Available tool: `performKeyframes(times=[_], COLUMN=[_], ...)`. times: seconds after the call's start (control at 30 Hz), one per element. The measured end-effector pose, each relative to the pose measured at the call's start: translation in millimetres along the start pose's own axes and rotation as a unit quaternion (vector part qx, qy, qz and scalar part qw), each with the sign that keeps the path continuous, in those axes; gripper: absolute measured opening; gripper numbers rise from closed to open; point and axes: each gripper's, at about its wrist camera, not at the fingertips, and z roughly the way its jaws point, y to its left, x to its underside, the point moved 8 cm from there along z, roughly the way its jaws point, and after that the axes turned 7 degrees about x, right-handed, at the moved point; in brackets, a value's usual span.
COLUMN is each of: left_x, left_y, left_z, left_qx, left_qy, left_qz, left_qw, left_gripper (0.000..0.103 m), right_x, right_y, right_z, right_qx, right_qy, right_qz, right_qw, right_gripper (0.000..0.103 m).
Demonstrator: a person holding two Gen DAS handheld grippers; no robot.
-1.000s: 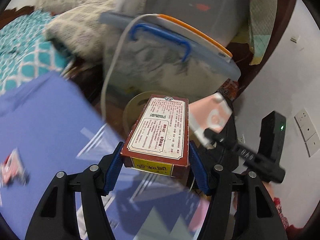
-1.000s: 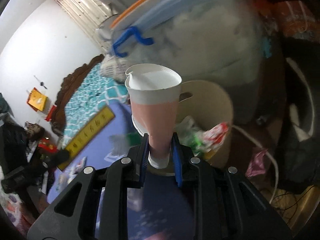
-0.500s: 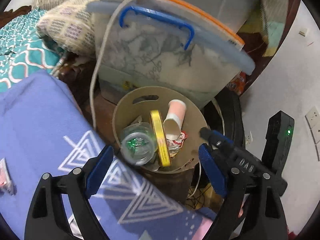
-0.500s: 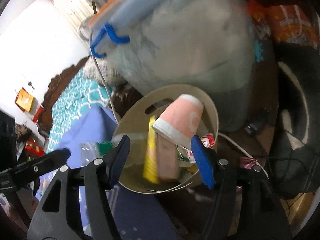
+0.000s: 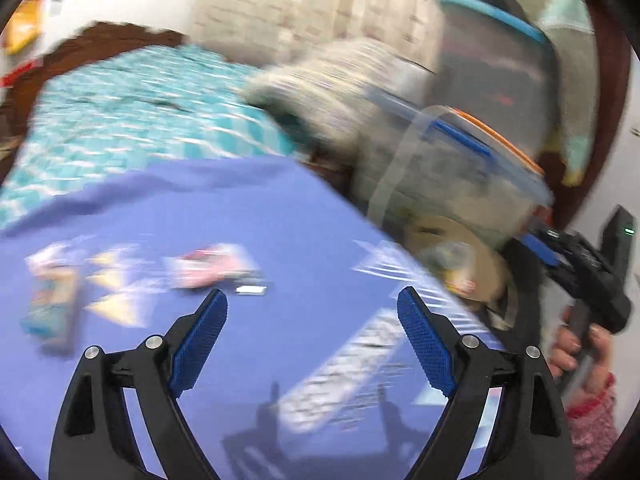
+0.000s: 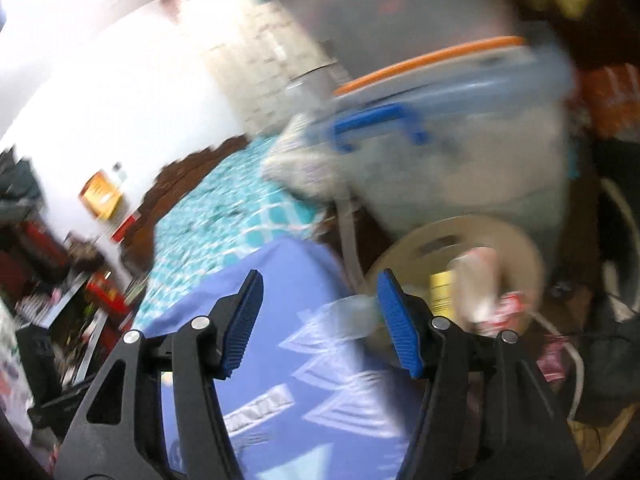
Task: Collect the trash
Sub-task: 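Grasp the blue sponge pack with the left tool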
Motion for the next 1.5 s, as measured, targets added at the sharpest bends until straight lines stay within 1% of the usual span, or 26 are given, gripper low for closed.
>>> performKeyframes(times=[0.07,0.1,0.17,0.2,0.23,0.3,0.4,0.5,0.57,0.73,0.83,1.07,1.2,1.3,1.4,1.5], left_x=[0,0,3,8,12,22,32,39,42,43,45,49,51,51,51,50], left_y=[37,68,105,135,153,192,228,247,254,261,262,267,270,270,264,256], left_z=[-14,-23,-32,-38,-41,-47,-54,-57,-51,-28,-14,-1,4,4,9,15], left_qx=[-0.063,-0.100,-0.129,-0.155,-0.169,-0.189,-0.201,-0.204,-0.199,-0.198,-0.197,-0.221,-0.215,-0.219,-0.196,-0.189], left_qy=[-0.010,-0.017,-0.017,-0.012,-0.007,0.003,0.008,0.006,0.010,0.035,0.047,0.053,0.057,0.056,0.060,0.066], left_qz=[-0.006,-0.019,-0.040,-0.059,-0.073,-0.107,-0.143,-0.163,-0.168,-0.158,-0.159,-0.144,-0.149,-0.148,-0.150,-0.136], left_qw=[0.9979,0.9947,0.9907,0.9860,0.9829,0.9761,0.9690,0.9652,0.9653,0.9667,0.9664,0.9631,0.9635,0.9628,0.9671,0.9702], left_gripper=[0.090,0.094,0.094,0.094,0.095,0.095,0.095,0.095,0.095,0.095,0.095,0.095,0.096,0.096,0.095,0.095], right_x=[12,20,40,49,60,79,108,131,143,161,165,166,167,169,170,170], right_y=[34,51,84,97,112,134,159,173,178,182,177,169,168,168,168,170], right_z=[8,14,27,32,39,50,67,83,92,104,108,111,112,113,113,112], right_qx=[-0.020,-0.030,-0.047,-0.052,-0.058,-0.063,-0.069,-0.072,-0.071,-0.065,-0.061,-0.054,-0.053,-0.054,-0.055,-0.054], right_qy=[0.016,0.027,0.053,0.063,0.078,0.100,0.136,0.165,0.181,0.200,0.205,0.210,0.212,0.215,0.216,0.214], right_qz=[-0.014,-0.023,-0.044,-0.054,-0.068,-0.093,-0.115,-0.122,-0.123,-0.122,-0.117,-0.109,-0.106,-0.105,-0.105,-0.107], right_qw=[1.000,0.999,0.997,0.995,0.993,0.989,0.982,0.976,0.973,0.970,0.970,0.970,0.970,0.970,0.969,0.969], right_gripper=[0.061,0.061,0.061,0.061,0.061,0.062,0.062,0.062,0.062,0.062,0.062,0.062,0.062,0.062,0.062,0.062])
